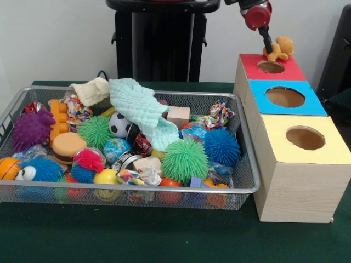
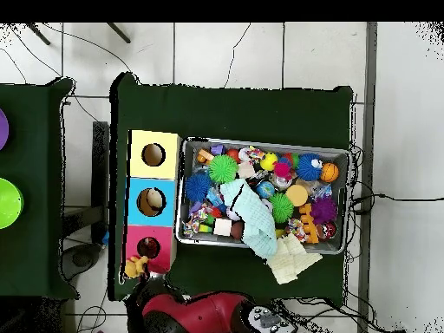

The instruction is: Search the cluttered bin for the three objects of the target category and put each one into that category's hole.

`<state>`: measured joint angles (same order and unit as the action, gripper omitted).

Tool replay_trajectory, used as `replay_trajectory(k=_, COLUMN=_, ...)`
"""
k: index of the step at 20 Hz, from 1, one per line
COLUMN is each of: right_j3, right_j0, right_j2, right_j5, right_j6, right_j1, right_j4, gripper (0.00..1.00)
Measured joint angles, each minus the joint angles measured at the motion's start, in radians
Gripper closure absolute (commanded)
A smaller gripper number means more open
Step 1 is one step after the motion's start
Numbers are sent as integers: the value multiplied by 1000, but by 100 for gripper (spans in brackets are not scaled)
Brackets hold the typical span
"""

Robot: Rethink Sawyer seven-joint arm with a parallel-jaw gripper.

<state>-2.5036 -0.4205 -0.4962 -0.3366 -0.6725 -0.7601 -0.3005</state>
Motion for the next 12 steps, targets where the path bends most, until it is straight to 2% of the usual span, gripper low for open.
replay_trajectory(k=12, right_j3=1, right_j0=11, right_j2=18, right_j5=-17, right_j6=0, right_j1=-1, right_j4=0, gripper=100)
